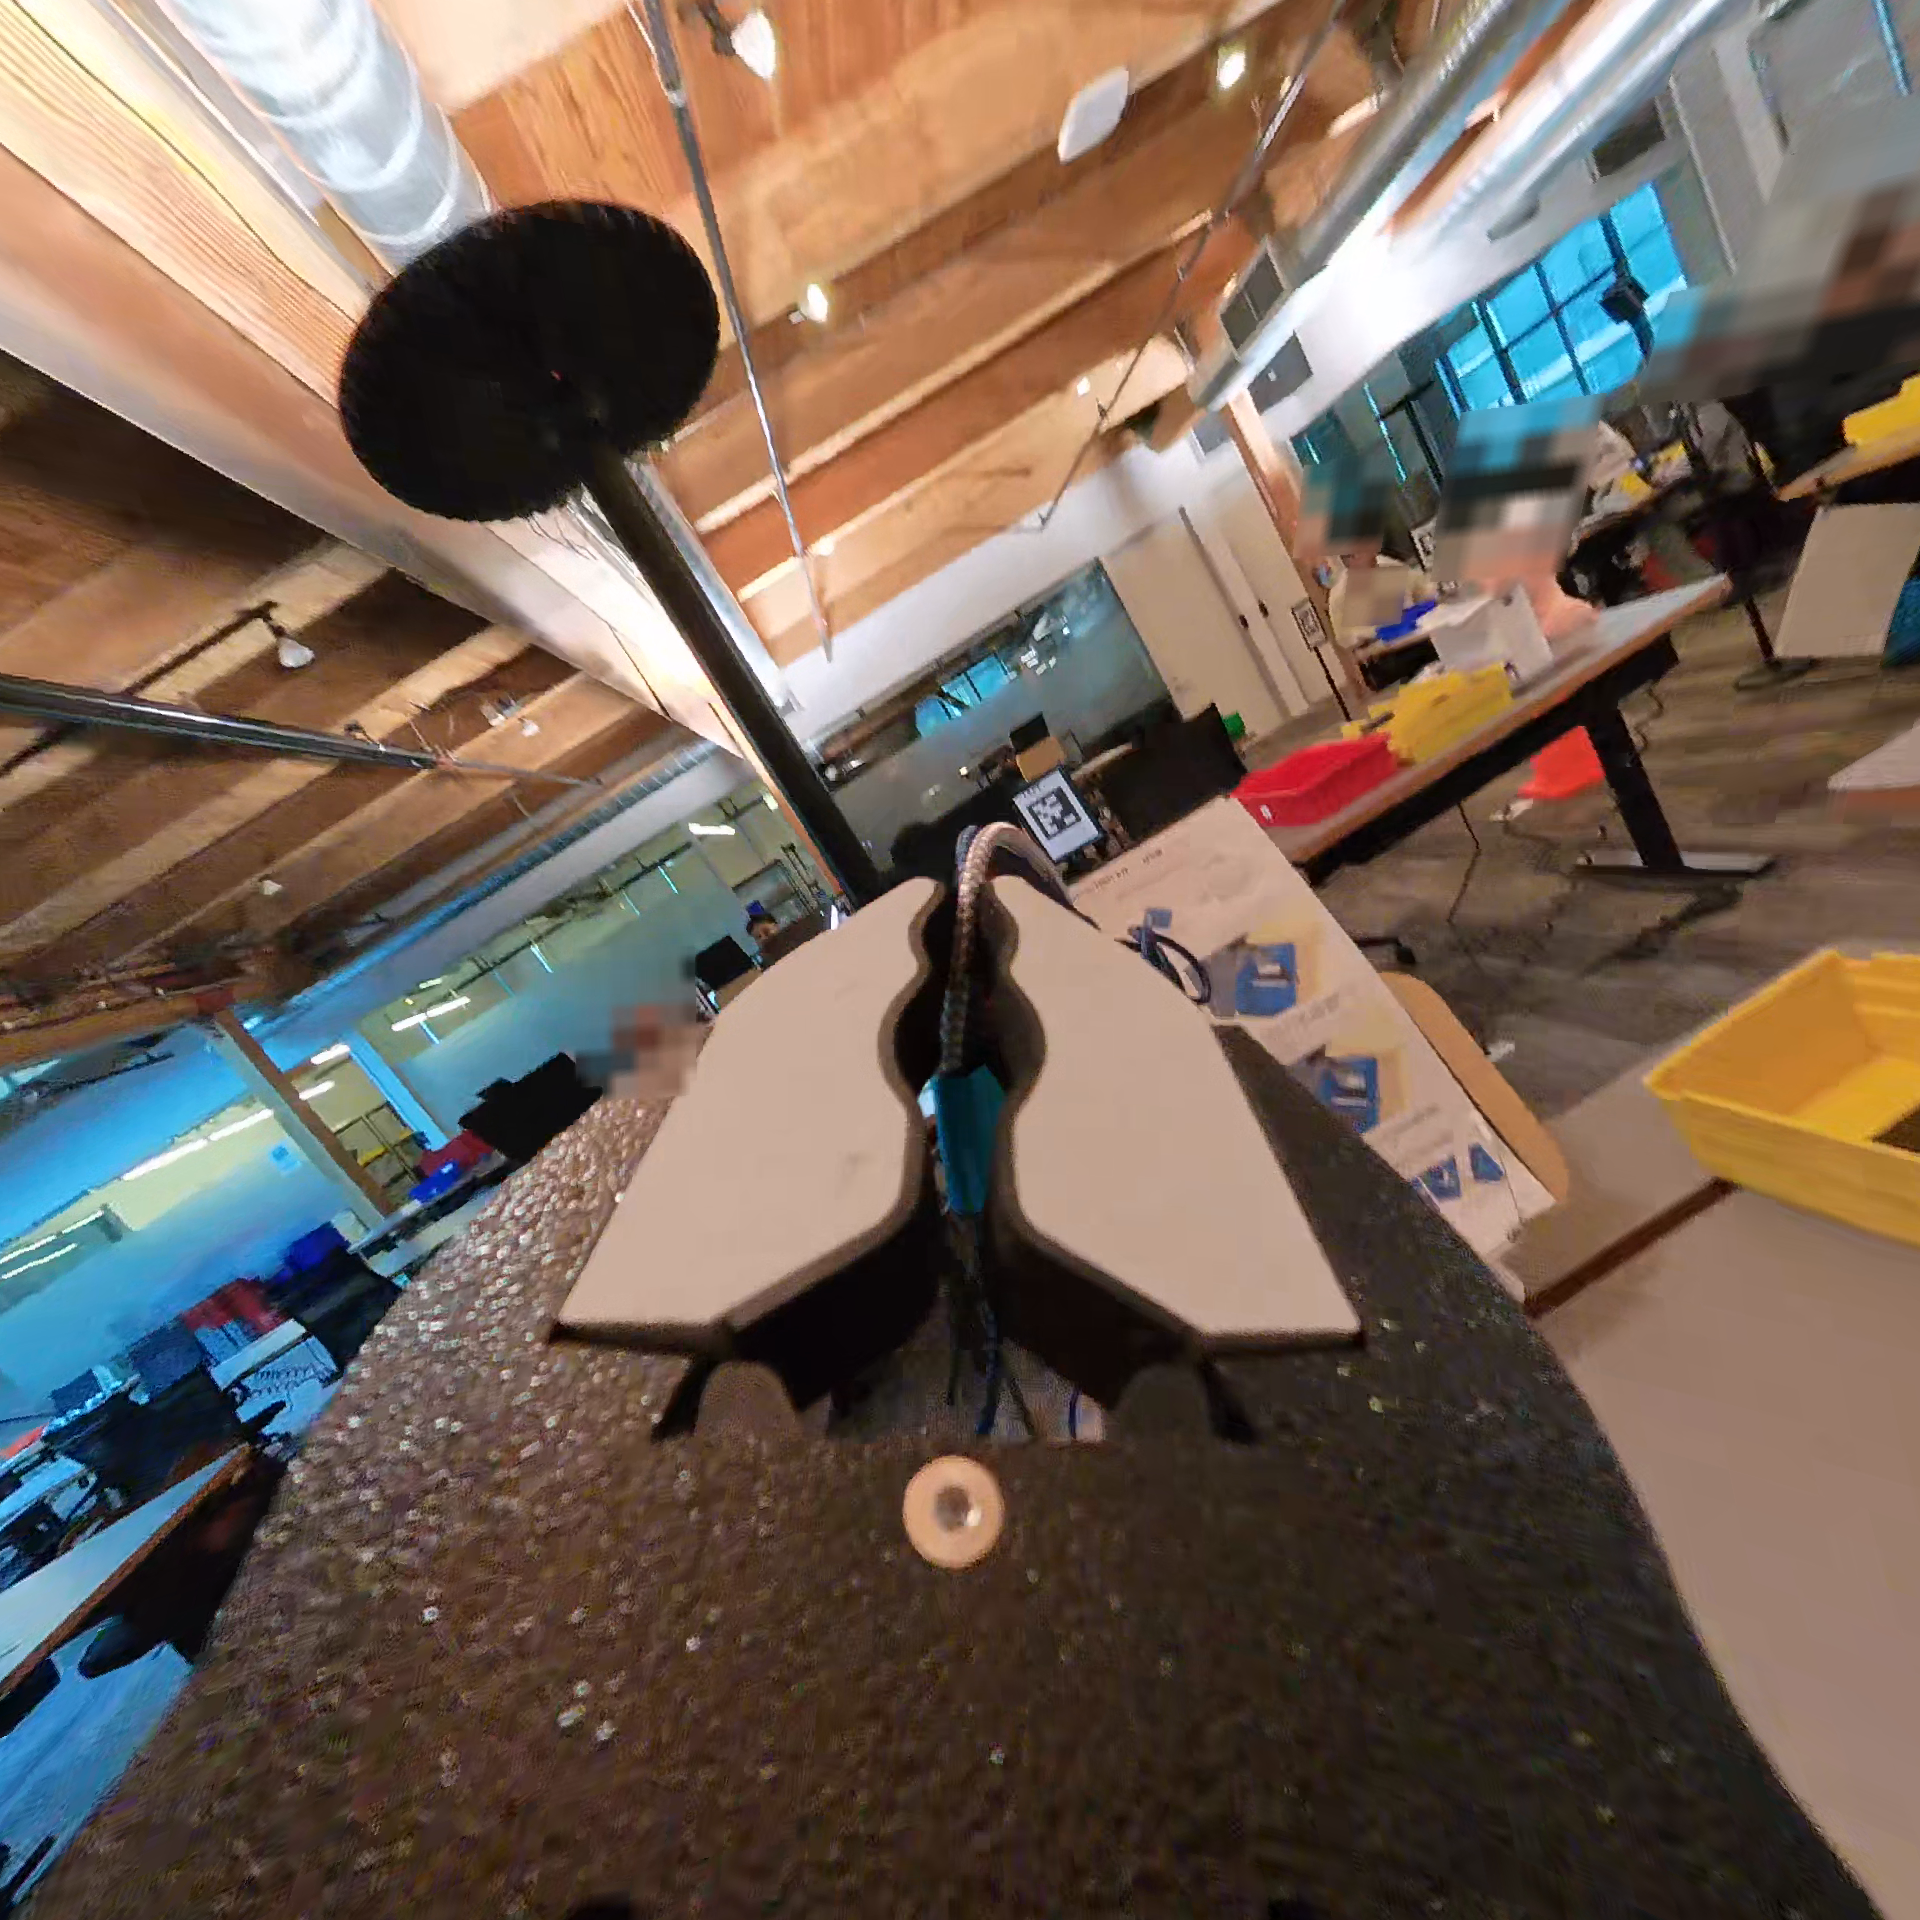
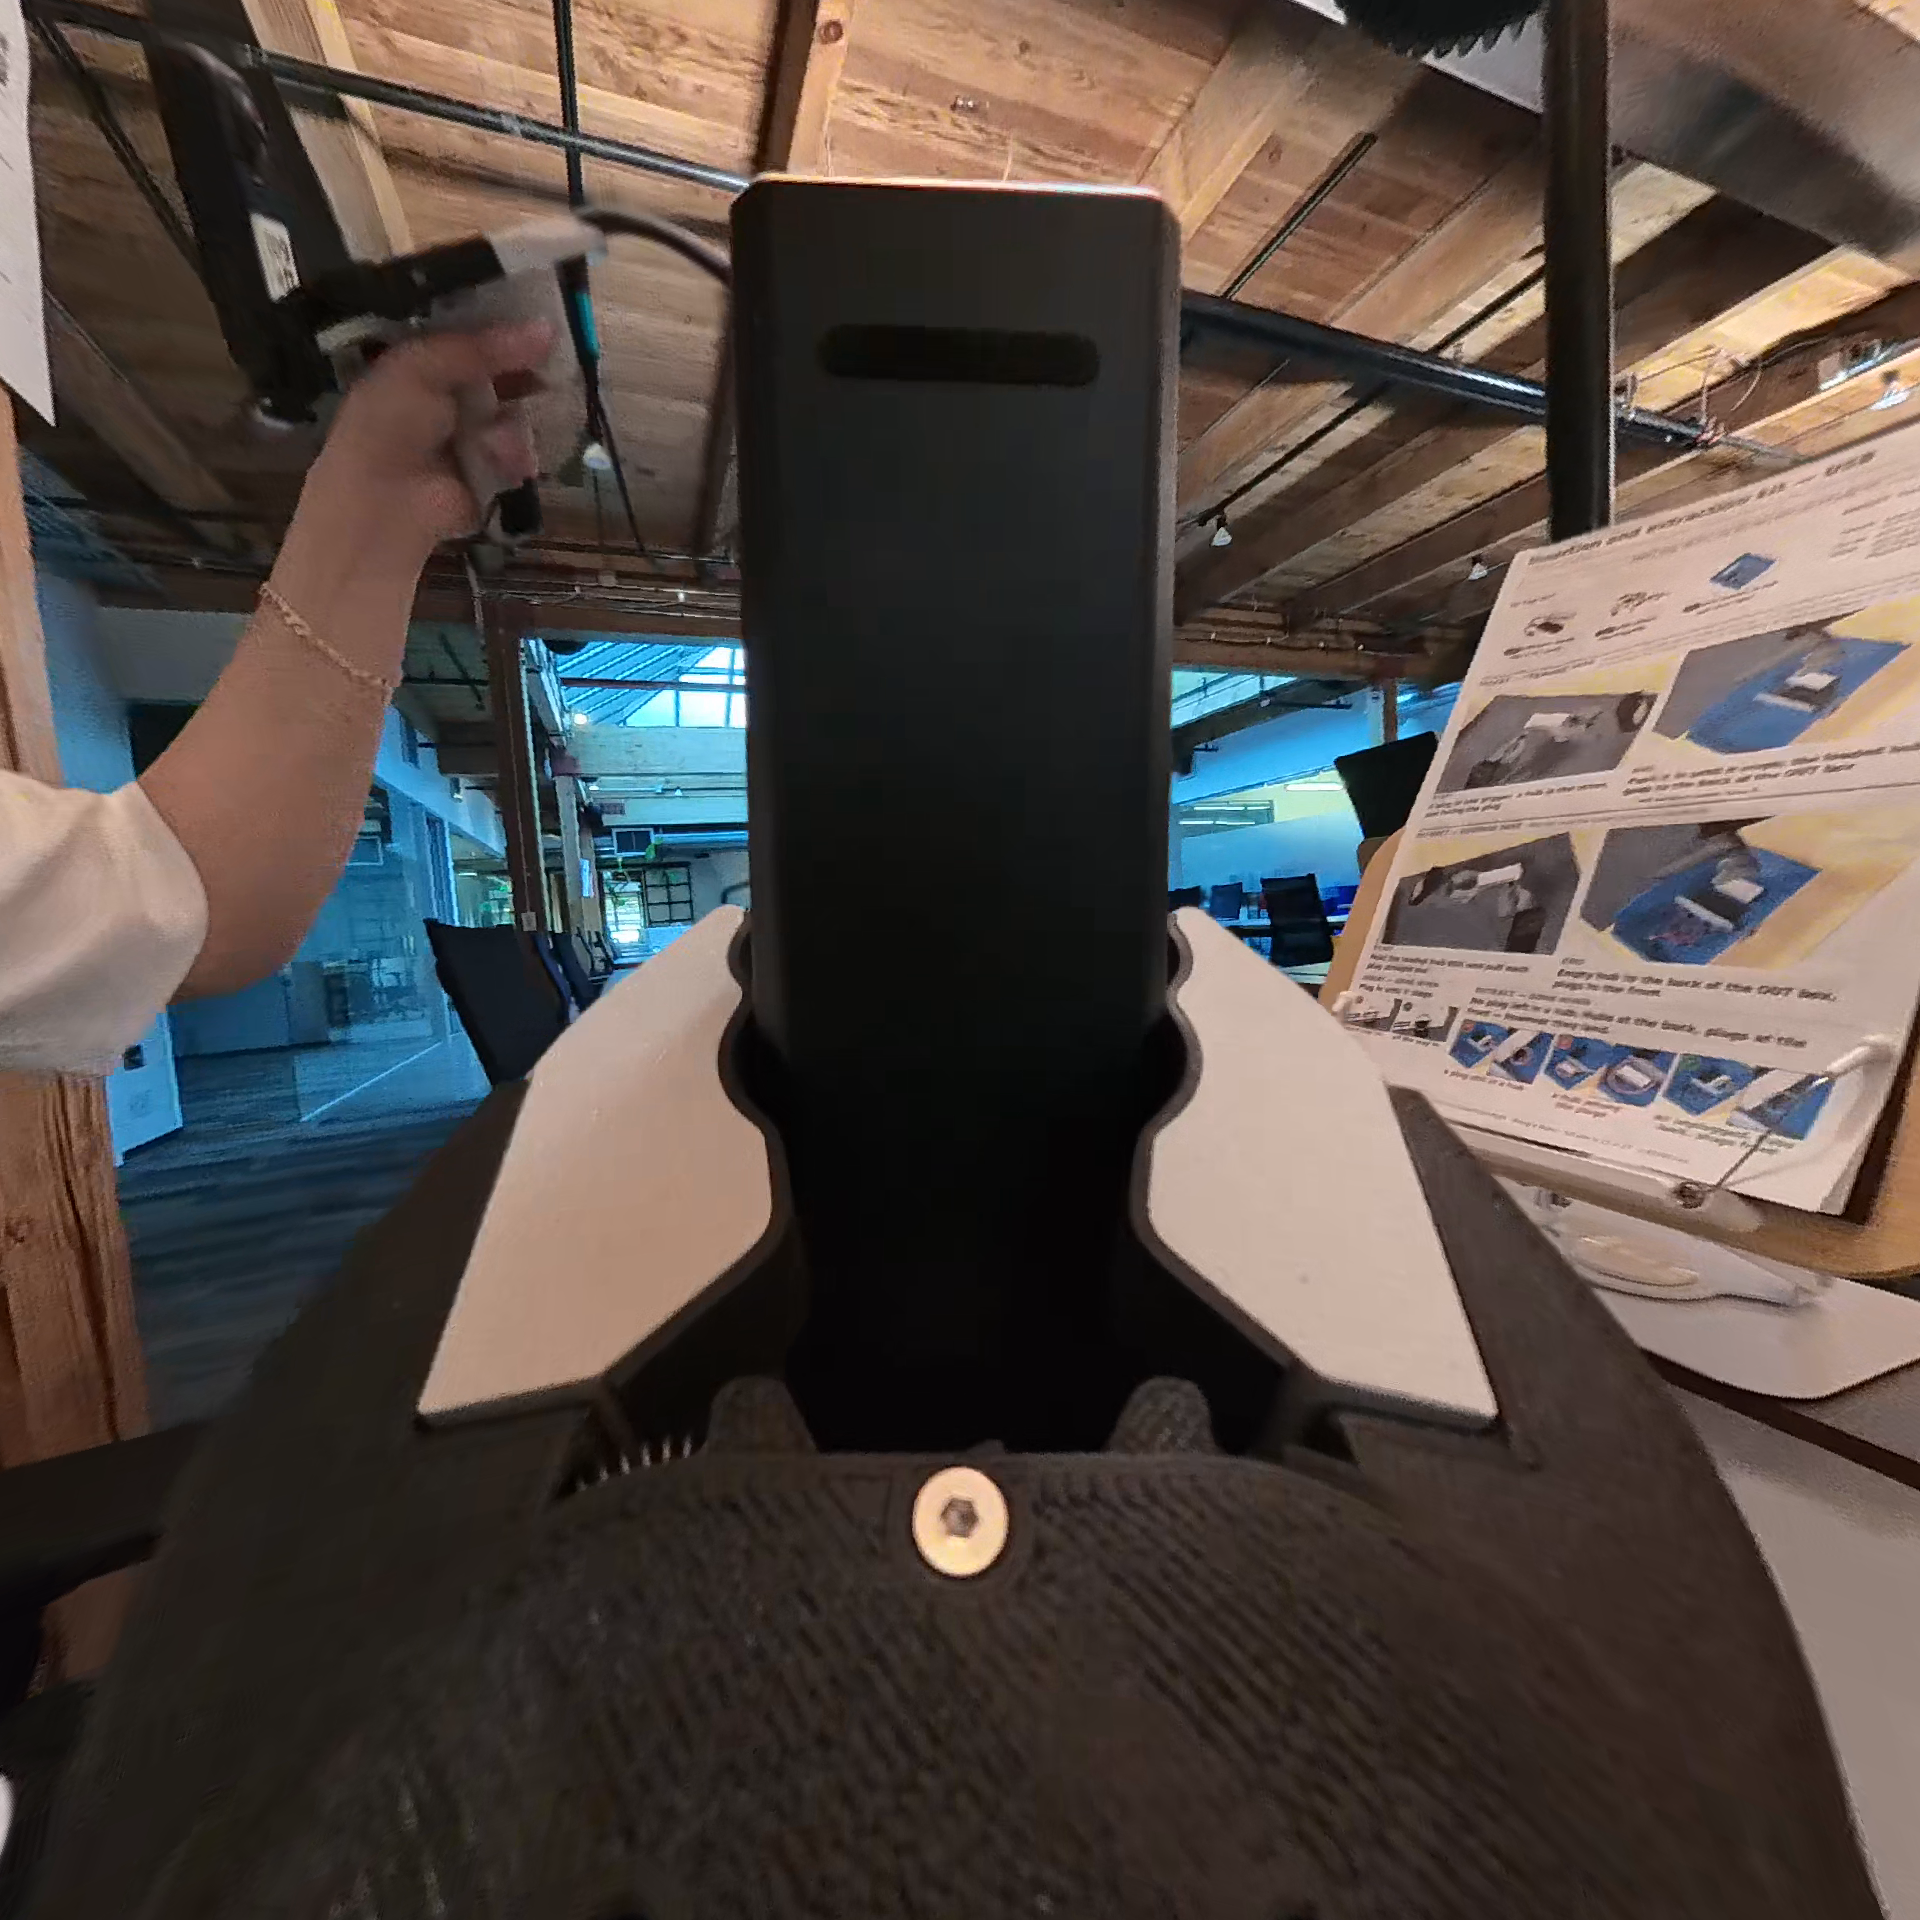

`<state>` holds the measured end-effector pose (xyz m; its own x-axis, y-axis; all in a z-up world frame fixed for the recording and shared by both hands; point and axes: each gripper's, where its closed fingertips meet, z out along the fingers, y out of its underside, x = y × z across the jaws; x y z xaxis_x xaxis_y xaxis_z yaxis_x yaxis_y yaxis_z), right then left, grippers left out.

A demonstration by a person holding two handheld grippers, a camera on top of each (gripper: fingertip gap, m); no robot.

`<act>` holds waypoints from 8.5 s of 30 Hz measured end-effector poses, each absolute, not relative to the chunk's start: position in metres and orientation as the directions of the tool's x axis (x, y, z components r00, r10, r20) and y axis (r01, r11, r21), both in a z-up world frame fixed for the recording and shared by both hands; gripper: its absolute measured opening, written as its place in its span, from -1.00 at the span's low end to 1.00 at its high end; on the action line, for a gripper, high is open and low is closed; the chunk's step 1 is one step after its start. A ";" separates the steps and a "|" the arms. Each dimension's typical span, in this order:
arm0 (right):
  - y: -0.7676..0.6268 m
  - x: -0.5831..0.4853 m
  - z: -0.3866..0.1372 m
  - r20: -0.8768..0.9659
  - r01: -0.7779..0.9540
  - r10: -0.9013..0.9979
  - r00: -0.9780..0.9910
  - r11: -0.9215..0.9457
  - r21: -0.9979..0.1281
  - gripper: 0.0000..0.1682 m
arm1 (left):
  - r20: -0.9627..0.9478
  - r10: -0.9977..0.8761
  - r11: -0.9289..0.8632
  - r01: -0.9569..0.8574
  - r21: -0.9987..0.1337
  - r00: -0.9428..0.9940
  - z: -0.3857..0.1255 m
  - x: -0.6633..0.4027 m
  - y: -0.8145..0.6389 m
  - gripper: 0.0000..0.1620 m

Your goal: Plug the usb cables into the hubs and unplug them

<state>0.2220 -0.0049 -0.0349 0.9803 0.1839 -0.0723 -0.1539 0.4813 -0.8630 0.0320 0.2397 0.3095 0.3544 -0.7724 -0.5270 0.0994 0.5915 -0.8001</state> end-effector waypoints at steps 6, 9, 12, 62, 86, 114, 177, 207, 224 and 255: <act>-0.018 0.232 -0.029 -0.076 -0.149 0.162 0.984 0.506 -0.849 -0.14 | -0.447 -0.754 0.608 0.252 -0.753 0.481 0.400 0.040 0.238 -0.97; -0.018 0.233 -0.030 -0.075 -0.144 0.156 0.985 0.503 -0.852 -0.13 | -0.426 -0.772 0.592 0.289 -0.752 0.473 0.420 0.051 0.235 -0.97; -0.018 0.234 -0.032 -0.073 -0.142 0.155 0.985 0.496 -0.857 -0.14 | -0.422 -0.826 0.538 0.301 -0.787 0.373 0.414 0.072 0.223 -0.96; 0.035 0.174 -0.091 -0.087 -0.219 0.466 0.880 0.238 -0.946 -0.14 | -0.113 -0.765 0.372 -0.291 -0.882 -0.633 -0.057 0.226 -0.011 0.07; 0.051 0.171 -0.103 -0.042 -0.110 0.368 0.929 0.165 -0.980 -0.10 | -0.025 -0.664 0.353 -0.284 -0.891 -0.747 -0.067 0.233 -0.040 -0.22; 0.025 0.214 -0.100 -0.166 -0.284 0.365 0.916 0.298 -0.911 -0.13 | 0.646 -0.550 -0.352 -0.555 -0.754 -0.530 -0.162 0.179 0.023 -0.17; 0.035 0.202 -0.116 -0.177 -0.252 0.401 0.899 0.142 -0.957 -0.45 | 0.151 -0.449 -0.271 -0.027 -0.962 -0.881 -0.083 0.178 0.074 -0.67; 0.047 0.221 -0.133 -0.016 -0.018 0.149 0.989 0.011 -1.000 -0.59 | 0.202 -0.811 -0.163 -0.119 -0.979 -0.549 -0.112 0.199 0.111 -0.25; 0.032 0.204 -0.098 -0.196 -0.289 0.389 0.900 0.198 -0.937 -0.61 | 0.381 -0.518 -0.260 -0.283 -0.923 -0.766 -0.150 0.170 0.051 -0.62; 0.018 0.191 -0.127 0.152 0.080 0.384 0.911 0.198 -0.977 -0.60 | 0.801 -0.314 -0.476 -0.646 -0.597 -0.509 -0.150 0.174 0.059 -0.62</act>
